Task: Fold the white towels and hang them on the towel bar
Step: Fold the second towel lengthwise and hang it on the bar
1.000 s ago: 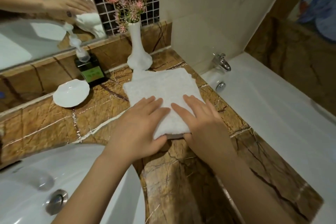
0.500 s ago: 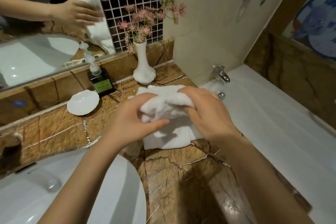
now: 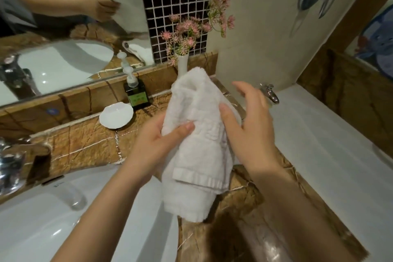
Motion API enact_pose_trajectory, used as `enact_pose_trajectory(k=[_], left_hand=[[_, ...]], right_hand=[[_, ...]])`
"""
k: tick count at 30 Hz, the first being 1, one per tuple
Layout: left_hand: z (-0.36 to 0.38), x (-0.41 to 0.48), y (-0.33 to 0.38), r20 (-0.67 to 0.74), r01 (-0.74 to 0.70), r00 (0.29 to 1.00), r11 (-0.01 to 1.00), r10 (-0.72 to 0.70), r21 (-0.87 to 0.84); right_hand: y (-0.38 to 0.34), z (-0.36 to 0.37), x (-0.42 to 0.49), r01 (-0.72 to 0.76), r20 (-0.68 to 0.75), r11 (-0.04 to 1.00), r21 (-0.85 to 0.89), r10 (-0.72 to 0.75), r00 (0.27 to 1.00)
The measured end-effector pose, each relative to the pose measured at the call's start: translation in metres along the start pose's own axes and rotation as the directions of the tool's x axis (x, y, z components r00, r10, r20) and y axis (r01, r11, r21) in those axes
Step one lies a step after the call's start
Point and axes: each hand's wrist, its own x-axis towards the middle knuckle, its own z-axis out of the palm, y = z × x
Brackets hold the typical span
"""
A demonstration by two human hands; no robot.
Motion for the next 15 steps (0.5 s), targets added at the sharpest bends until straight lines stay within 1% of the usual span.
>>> enact_pose_trajectory(k=[1,2,3,4,7,9,11,13,15], left_hand=[[-0.003,-0.003,0.003,-0.030,0.013,0.999,0.999,-0.015,-0.048],[-0.006,-0.006,0.006,-0.057,0.017,0.998,0.996,-0.022,-0.086],[-0.011,-0.009,0.010,-0.082,0.010,0.996,0.995,-0.019,-0.103],[-0.015,-0.012,0.014,-0.096,-0.001,0.995,0.995,-0.009,-0.104],[-0.028,-0.026,0.028,-0.117,-0.041,0.993,0.992,0.027,-0.123],[-0.036,-0.040,0.034,-0.144,-0.070,0.988,0.991,0.054,-0.115],[-0.046,-0.057,0.039,-0.173,-0.082,0.982,0.994,0.069,-0.070],[-0.057,-0.077,0.045,-0.230,-0.058,0.972,0.998,0.056,-0.004],[-0.073,-0.102,0.050,-0.280,-0.013,0.960,1.000,0.016,0.013]], right_hand=[[-0.009,0.006,-0.011,-0.021,0.079,0.997,0.071,0.015,0.997],[-0.020,0.012,-0.021,-0.061,0.190,0.985,0.159,0.030,0.981],[-0.033,0.018,-0.031,-0.103,0.294,0.965,0.241,0.029,0.955],[-0.045,0.023,-0.037,-0.136,0.362,0.943,0.303,0.018,0.932],[-0.074,0.033,-0.041,-0.176,0.420,0.893,0.414,-0.016,0.907],[-0.087,0.036,-0.042,-0.184,0.480,0.894,0.409,-0.038,0.877],[-0.097,0.037,-0.047,-0.234,0.563,0.888,0.395,-0.033,0.826],[-0.102,0.034,-0.056,-0.326,0.623,0.859,0.396,0.010,0.782],[-0.107,0.029,-0.066,-0.334,0.636,0.871,0.359,0.033,0.771]])
